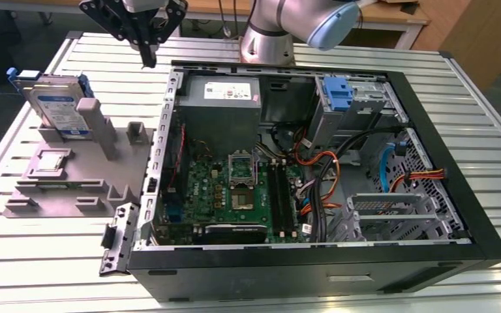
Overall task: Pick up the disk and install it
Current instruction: 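Reach for the disk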
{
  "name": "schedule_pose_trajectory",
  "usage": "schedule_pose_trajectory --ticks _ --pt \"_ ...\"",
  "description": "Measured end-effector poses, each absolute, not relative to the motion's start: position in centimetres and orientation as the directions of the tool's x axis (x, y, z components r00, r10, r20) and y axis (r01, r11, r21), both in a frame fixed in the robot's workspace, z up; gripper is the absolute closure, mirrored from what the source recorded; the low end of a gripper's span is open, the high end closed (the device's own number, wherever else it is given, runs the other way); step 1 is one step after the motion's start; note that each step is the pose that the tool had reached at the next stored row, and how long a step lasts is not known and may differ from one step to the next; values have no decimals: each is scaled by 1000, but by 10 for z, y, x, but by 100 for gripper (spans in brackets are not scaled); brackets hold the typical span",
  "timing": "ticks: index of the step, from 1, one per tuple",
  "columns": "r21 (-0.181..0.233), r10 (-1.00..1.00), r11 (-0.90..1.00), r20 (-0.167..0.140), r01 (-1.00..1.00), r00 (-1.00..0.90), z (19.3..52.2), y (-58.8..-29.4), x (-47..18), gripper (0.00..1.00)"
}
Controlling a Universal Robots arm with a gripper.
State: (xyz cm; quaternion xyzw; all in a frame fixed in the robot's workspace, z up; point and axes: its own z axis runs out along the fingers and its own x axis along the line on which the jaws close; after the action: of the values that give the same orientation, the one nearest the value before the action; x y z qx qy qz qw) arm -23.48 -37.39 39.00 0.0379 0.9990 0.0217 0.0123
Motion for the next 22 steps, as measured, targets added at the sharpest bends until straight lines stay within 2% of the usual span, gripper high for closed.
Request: schedule_pose_trajectory --ticks 22 --pt "44 76 996 -23 75 -997 390 -373 -245 90"
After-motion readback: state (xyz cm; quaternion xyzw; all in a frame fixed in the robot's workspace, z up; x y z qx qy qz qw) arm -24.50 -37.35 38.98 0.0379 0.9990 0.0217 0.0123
